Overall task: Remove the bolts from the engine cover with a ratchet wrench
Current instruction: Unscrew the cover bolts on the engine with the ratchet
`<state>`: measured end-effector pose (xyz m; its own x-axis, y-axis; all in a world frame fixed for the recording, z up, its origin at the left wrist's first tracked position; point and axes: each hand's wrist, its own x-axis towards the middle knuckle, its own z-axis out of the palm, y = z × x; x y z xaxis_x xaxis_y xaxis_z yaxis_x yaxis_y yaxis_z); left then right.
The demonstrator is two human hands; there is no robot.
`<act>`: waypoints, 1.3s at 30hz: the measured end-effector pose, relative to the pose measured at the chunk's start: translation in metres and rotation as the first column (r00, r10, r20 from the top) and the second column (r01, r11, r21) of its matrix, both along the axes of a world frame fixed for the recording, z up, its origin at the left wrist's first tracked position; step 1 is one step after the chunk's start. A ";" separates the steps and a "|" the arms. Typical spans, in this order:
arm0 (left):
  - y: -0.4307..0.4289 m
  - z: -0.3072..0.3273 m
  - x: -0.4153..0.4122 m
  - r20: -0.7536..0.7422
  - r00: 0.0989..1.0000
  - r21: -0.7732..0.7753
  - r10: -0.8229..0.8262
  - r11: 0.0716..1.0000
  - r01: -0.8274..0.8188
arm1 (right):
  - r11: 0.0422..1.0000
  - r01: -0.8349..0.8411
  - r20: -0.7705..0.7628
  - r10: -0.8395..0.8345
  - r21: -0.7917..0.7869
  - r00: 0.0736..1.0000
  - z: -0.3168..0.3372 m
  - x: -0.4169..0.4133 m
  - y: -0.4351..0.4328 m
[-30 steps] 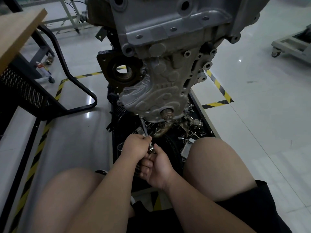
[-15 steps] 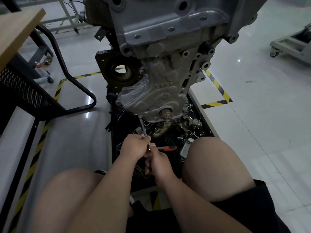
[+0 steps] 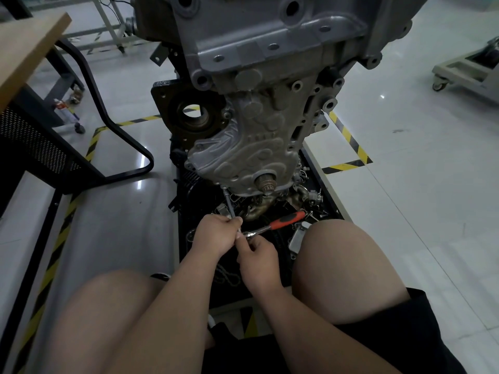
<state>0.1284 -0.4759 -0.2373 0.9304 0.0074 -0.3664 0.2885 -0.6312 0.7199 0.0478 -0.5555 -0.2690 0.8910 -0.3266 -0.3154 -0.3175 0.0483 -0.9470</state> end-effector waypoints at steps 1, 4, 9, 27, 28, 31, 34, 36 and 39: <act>0.000 0.000 0.000 -0.007 1.000 -0.010 0.005 1.000 -0.005 | 0.999 -0.013 -0.006 0.013 0.031 1.000 0.000 0.000 0.000; -0.002 0.001 0.000 -0.021 1.000 -0.033 0.021 0.999 -0.022 | 0.996 -0.043 -0.034 0.046 0.081 0.998 0.002 0.002 0.001; -0.003 0.000 0.000 -0.034 0.999 -0.022 0.038 0.999 -0.038 | 0.955 -0.054 -0.136 0.097 0.290 0.986 0.010 0.004 0.000; 0.000 -0.002 0.000 -0.003 1.000 0.031 0.024 0.999 -0.024 | 0.714 -0.029 -0.247 0.279 0.699 0.928 0.017 0.008 0.003; 0.001 -0.003 0.001 -0.004 1.000 0.027 0.023 0.999 -0.023 | 0.732 -0.037 -0.246 0.276 0.681 0.929 0.017 0.008 0.002; 0.001 -0.004 0.001 -0.011 1.000 0.023 0.029 0.999 -0.028 | 0.794 -0.056 -0.235 0.245 0.605 0.941 0.015 0.008 0.002; 0.000 -0.006 0.002 -0.004 1.000 0.035 0.022 0.999 -0.022 | 0.881 -0.078 -0.200 0.191 0.466 0.961 0.012 0.006 0.002; 0.001 -0.007 0.002 0.001 1.000 0.047 0.017 0.999 -0.017 | 0.931 -0.075 -0.157 0.139 0.359 0.978 0.010 0.004 0.001; 0.002 -0.008 0.001 0.011 1.000 0.054 0.012 0.998 -0.012 | 0.978 -0.057 -0.087 0.076 0.200 0.993 0.009 0.000 -0.001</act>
<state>0.1297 -0.4743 -0.2454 0.9338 0.0378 -0.3557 0.2890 -0.6657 0.6880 0.0482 -0.5563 -0.2600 0.8721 -0.1910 -0.4505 -0.4131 0.2062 -0.8870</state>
